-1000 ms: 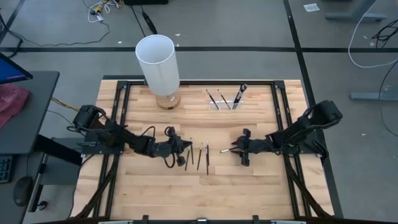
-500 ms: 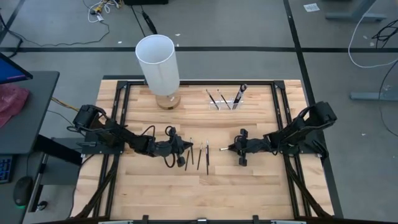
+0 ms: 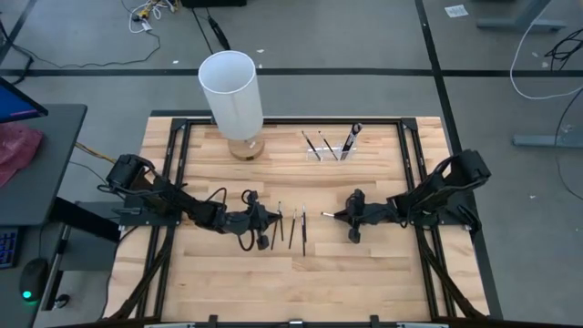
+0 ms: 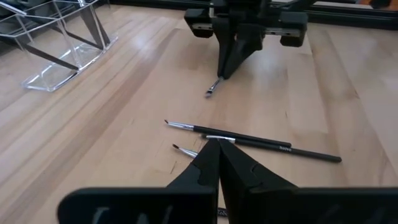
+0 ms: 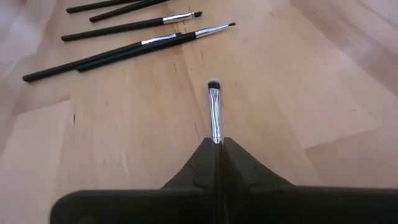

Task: Sort items
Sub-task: Put the eyeshadow brush into the transparent organizer

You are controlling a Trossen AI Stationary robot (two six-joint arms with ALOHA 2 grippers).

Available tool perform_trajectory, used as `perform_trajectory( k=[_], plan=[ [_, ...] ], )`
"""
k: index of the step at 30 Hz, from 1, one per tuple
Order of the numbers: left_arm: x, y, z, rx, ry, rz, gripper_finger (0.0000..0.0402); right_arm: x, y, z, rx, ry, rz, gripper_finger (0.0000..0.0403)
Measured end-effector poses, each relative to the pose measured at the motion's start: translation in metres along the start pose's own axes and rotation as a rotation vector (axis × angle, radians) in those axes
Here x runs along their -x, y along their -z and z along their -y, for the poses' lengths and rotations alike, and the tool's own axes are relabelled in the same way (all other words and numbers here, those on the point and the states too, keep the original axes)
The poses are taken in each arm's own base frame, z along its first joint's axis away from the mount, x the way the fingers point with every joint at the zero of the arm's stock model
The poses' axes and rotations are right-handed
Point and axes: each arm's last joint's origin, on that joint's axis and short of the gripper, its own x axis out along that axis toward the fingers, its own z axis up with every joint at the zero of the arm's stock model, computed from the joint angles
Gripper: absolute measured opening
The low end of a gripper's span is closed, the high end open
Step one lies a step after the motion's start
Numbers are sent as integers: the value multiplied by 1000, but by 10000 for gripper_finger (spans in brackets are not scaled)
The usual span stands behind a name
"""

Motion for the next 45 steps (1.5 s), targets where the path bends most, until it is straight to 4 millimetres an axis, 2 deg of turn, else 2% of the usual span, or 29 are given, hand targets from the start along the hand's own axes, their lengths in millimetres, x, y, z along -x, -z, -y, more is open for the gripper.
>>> perform_trajectory(
  k=[12,16,25,29,34,45],
  plan=[
    [0,0,-1,-3,-17,2,7,-6,-13,-6,7,27,66,10],
    [0,0,-1,-3,-22,3,7,-8,-15,-7,11,44,46,43],
    [0,0,-2,-3,-26,4,7,-9,-15,-8,54,48,28,160],
    [0,0,-2,-3,-26,4,7,-9,-11,-8,65,60,-22,188],
    [0,0,-2,-3,-26,3,7,-7,-6,-11,79,61,-60,184],
    [0,0,-1,-2,-23,3,7,-7,0,-11,33,90,-58,123]
  ],
)
